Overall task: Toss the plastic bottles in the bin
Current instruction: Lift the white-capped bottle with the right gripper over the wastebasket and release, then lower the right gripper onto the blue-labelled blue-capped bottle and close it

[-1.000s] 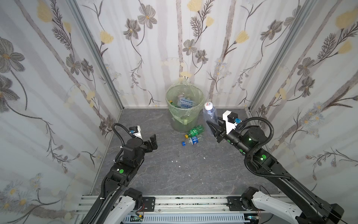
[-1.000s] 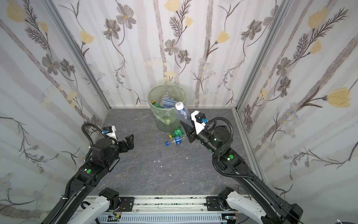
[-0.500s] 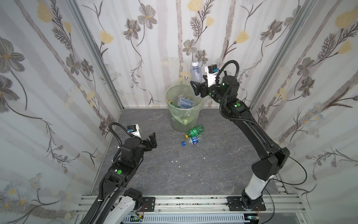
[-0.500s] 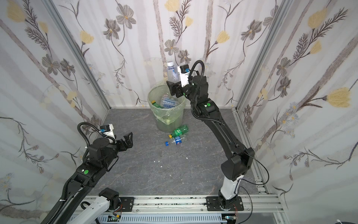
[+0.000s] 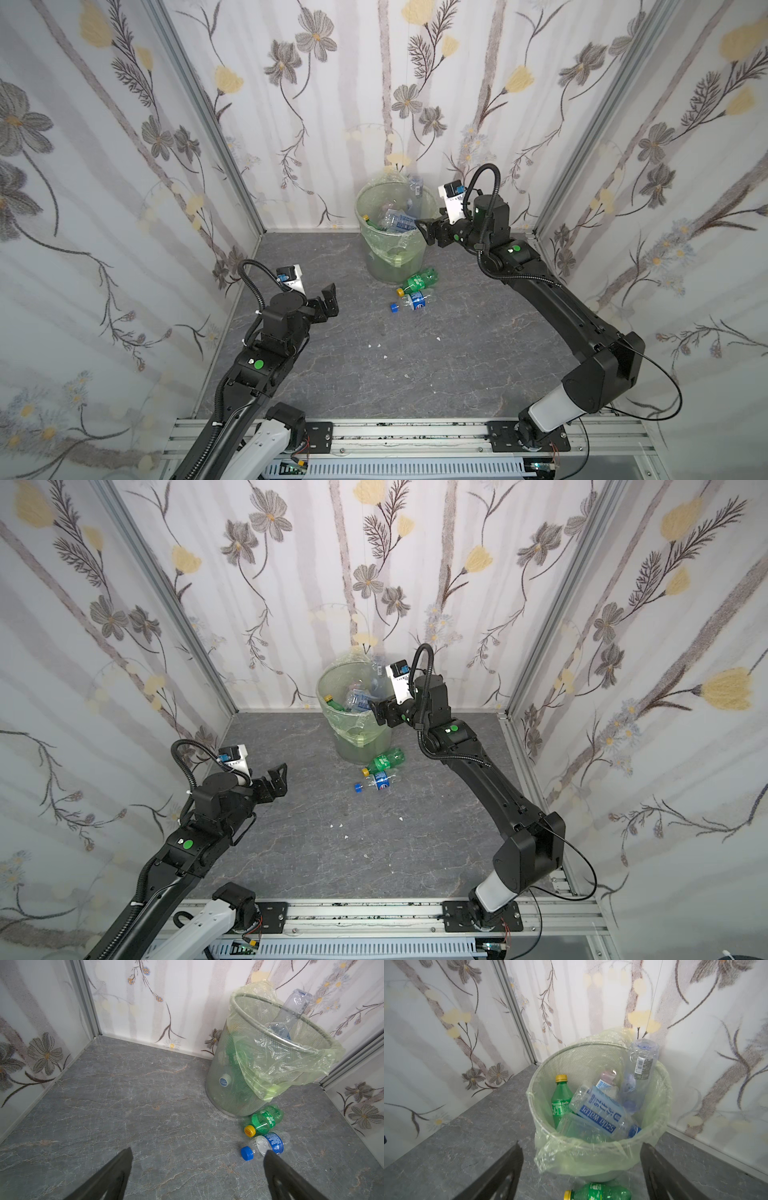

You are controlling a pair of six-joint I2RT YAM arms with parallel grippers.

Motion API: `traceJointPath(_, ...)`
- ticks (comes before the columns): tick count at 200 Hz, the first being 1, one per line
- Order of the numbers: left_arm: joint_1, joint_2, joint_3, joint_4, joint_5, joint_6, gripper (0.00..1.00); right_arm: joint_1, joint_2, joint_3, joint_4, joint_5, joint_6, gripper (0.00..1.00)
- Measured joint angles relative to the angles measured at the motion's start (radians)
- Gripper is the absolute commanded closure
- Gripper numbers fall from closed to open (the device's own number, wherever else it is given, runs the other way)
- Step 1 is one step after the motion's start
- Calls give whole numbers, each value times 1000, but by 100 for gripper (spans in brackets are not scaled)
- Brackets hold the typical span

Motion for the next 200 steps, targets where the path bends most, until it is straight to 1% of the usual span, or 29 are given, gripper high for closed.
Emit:
traceJointPath(24,0,7,0,0,0,3,0,0,-80,-159,32,6,0,11)
traceJointPath(48,0,10,0,0,0,13,0,-3,-148,-285,47,28,0,11)
traceJointPath(79,0,11,0,0,0,14,0,-7,-154,-380,80,59,2,12)
traceJointPath(101,0,10,0,0,0,14,0,-8,-102,-410,76,79,10,15)
traceJointPath(125,0,10,0,0,0,14,0,-8,6,-404,45,82,26,20)
traceJointPath(155,0,16,0,0,4,14,0,1,113,-390,18,91,61,20)
traceJointPath(200,0,14,-2,0,11,14,0,26,213,-367,18,107,92,21)
